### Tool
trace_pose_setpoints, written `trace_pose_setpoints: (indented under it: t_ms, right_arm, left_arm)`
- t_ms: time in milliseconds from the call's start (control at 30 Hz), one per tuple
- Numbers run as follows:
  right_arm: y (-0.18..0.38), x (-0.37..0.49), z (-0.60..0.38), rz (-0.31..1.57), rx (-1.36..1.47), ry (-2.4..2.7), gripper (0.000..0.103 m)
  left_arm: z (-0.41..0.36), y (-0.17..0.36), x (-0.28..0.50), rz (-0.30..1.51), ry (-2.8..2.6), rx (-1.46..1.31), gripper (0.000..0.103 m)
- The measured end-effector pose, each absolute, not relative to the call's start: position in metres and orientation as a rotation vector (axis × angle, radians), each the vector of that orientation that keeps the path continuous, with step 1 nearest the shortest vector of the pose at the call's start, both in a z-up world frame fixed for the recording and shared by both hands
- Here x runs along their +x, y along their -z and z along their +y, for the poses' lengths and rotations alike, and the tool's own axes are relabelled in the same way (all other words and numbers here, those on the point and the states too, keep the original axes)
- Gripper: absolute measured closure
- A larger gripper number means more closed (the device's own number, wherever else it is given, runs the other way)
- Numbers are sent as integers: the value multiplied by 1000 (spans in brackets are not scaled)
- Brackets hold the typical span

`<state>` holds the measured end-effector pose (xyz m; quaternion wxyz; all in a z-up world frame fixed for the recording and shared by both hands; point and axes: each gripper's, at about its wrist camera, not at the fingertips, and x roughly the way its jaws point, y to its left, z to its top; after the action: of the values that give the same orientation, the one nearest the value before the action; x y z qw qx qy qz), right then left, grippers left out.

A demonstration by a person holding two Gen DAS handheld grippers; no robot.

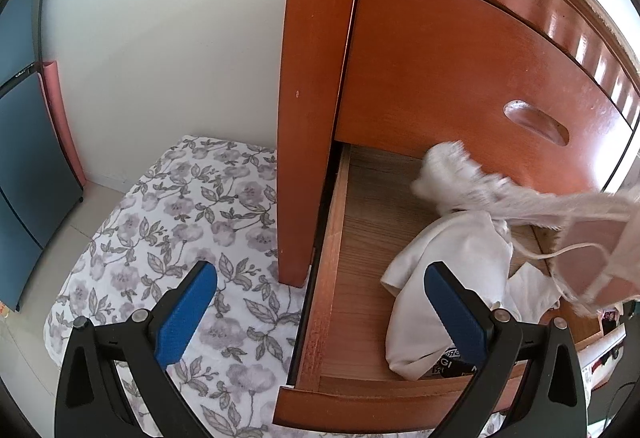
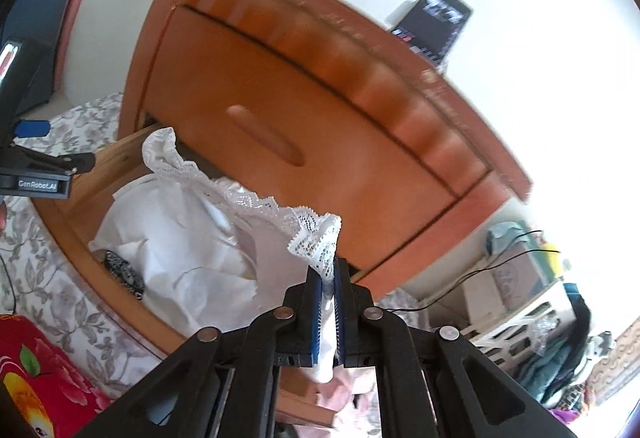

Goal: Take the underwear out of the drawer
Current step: 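Carry the white lace bra out of the drawer over the bedsheet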

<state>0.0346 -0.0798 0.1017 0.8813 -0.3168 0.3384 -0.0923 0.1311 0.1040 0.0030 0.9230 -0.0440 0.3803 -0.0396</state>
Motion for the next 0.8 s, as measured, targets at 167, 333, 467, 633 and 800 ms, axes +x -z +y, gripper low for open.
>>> trace_pose_setpoints:
  t_ms: [167, 333, 467, 633, 800]
  right_arm:
    - [-134, 29, -96, 607, -666, 320, 98]
    - [-175, 26, -121, 540, -679, 423, 98]
    - [-202, 21, -142, 512, -711, 520, 98]
    - [-227, 17, -174, 511, -758, 644, 98]
    - [-248, 19, -211, 521, -767, 760, 98]
  left_arm:
    - [102, -3, 131, 783, 83, -85, 0]
    - [101, -3, 130, 784, 86, -76, 0]
    - [98, -4, 129, 783, 91, -65, 0]
    - [92, -6, 128, 778, 100, -50, 0]
    - [87, -8, 127, 775, 110, -31, 0]
